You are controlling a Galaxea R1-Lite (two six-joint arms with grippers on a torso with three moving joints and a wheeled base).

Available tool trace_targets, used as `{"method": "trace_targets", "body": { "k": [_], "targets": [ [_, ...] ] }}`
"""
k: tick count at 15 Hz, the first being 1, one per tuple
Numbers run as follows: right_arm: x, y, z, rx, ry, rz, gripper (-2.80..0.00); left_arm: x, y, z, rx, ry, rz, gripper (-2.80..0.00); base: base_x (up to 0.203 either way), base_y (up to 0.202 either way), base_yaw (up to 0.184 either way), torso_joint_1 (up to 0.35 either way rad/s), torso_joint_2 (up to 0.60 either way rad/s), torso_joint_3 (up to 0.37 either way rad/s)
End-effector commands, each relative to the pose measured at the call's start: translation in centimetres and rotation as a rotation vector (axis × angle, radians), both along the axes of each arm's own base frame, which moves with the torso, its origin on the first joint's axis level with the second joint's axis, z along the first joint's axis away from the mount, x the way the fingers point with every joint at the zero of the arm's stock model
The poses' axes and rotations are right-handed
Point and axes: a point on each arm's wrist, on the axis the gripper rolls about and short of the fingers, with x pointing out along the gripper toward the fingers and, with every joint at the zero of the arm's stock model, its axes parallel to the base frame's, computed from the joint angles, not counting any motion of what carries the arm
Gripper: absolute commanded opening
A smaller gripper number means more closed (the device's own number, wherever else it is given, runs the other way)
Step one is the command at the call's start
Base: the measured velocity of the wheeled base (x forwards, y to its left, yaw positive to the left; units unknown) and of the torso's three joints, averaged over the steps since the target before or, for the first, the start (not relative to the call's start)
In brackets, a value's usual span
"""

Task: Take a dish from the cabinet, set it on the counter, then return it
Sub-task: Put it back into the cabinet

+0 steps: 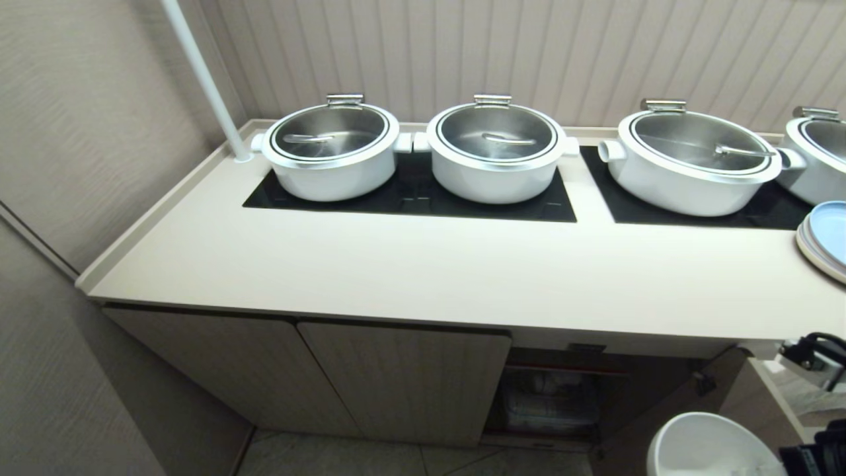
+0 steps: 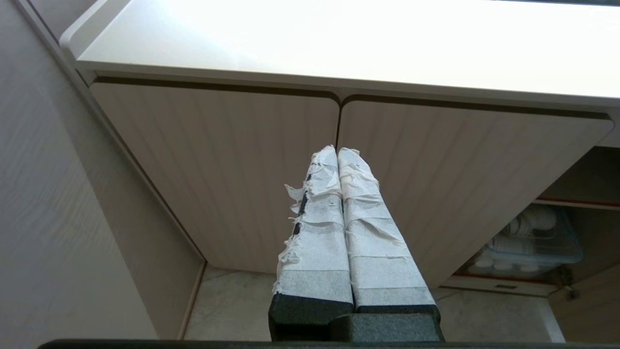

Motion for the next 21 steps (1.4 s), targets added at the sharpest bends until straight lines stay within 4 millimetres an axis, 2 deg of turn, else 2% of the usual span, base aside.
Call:
{"method": "trace_targets", "body": {
  "k": [1,21],
  "targets": [
    [0.0,0.0,-0.03,0.0,0.004,-0.001,-2.8,-0.01,0.0,0.02,-0.001,-0.001,0.001,-2.8,0.0,0.0,0.0,-0.032,0.09,0.048],
    [-0.22,-0.05,-0.1,-0.003,0.017,-0.003,-2.8,-0.01,0.0,0.02,-0.001,-0.001,0.001,-2.8,0.0,0.0,0.0,-0.062,0.13,0.069]
  ]
}}
